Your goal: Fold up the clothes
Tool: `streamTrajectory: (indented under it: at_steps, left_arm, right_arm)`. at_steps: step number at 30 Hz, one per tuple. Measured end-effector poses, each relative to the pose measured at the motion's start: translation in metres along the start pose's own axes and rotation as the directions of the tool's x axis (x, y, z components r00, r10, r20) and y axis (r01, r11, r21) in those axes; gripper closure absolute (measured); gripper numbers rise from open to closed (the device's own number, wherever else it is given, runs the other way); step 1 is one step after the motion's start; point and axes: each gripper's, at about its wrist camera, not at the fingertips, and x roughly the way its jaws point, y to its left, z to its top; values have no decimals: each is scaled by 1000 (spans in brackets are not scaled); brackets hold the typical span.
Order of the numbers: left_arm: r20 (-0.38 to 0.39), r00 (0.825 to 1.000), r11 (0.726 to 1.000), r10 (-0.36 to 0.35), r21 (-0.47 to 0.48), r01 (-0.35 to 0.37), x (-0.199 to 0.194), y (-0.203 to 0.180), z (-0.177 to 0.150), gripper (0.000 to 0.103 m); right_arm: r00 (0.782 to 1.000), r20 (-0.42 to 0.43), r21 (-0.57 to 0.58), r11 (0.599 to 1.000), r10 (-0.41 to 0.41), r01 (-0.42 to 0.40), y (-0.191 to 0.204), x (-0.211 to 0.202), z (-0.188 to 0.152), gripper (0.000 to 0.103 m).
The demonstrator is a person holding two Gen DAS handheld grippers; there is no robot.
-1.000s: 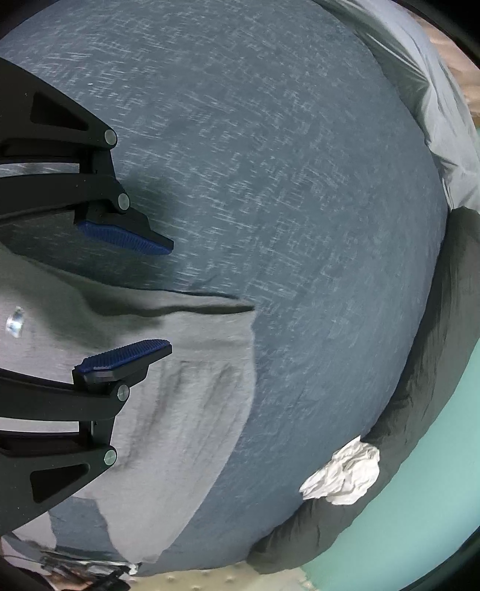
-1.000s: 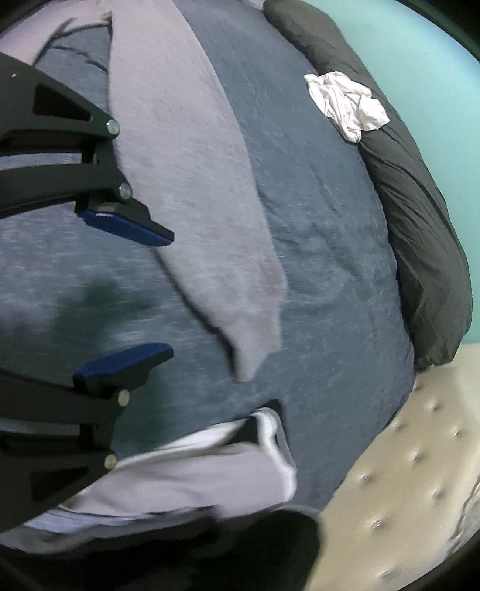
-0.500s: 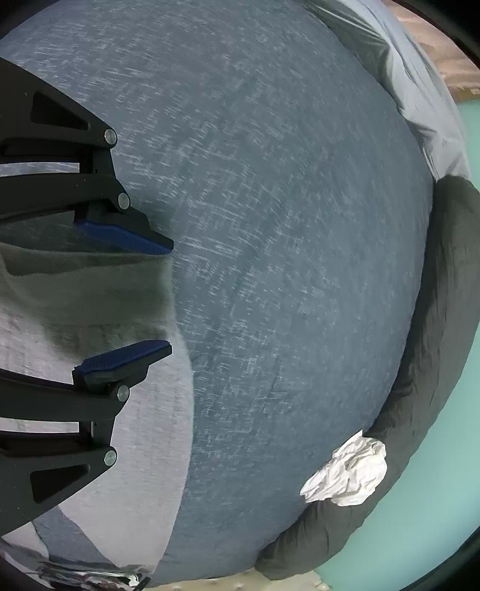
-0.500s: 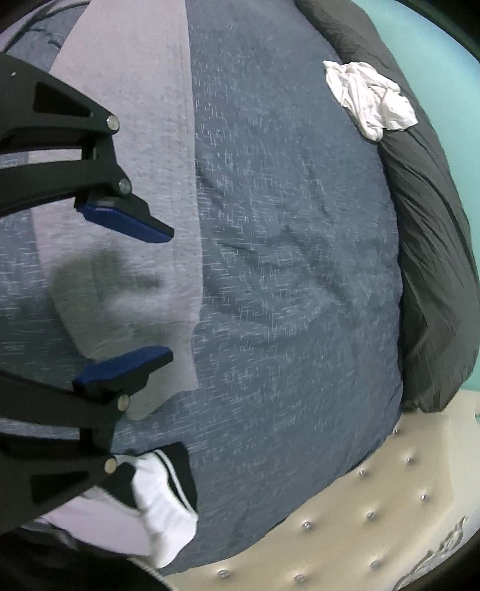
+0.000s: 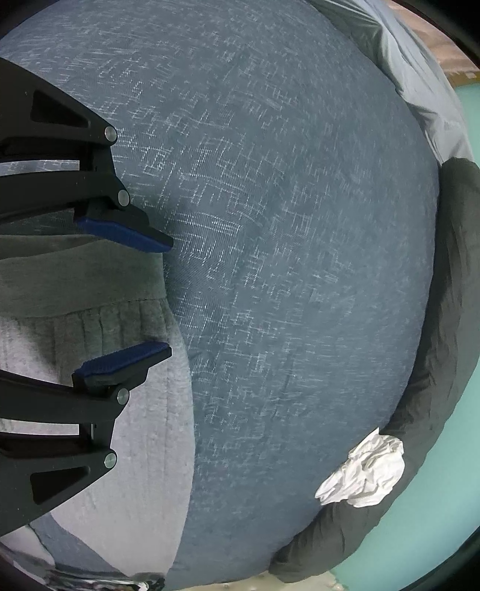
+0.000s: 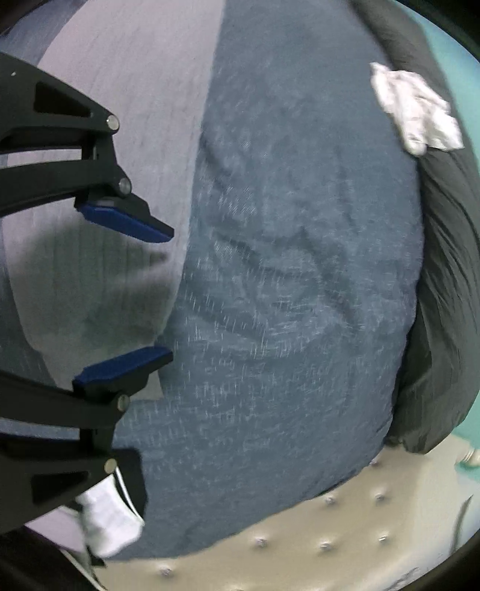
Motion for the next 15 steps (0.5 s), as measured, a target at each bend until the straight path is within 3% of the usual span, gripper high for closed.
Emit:
streamTrajectory:
  at_steps: [6, 9, 11, 15]
  left_arm:
    - [-7, 1000, 1000, 2, 22, -1, 11, -2, -5, 49]
    - [-4, 1000, 1000, -10, 16, 10, 13, 0, -9, 53]
    - [-6, 1000, 1000, -7, 16, 7, 15, 2, -11, 68]
    - [-1, 1000, 1000, -8, 23, 8, 12, 4, -14, 79]
  right_arm:
    - [1000, -27, -41, 999, 11, -12, -2, 16, -7, 47]
    - [1000, -27, -58, 998, -7, 5, 0, 20, -12, 64]
    - [1000, -16, -50, 999, -16, 16, -1, 20, -14, 78]
    - [1000, -2, -47, 998, -29, 29, -2, 16, -20, 92]
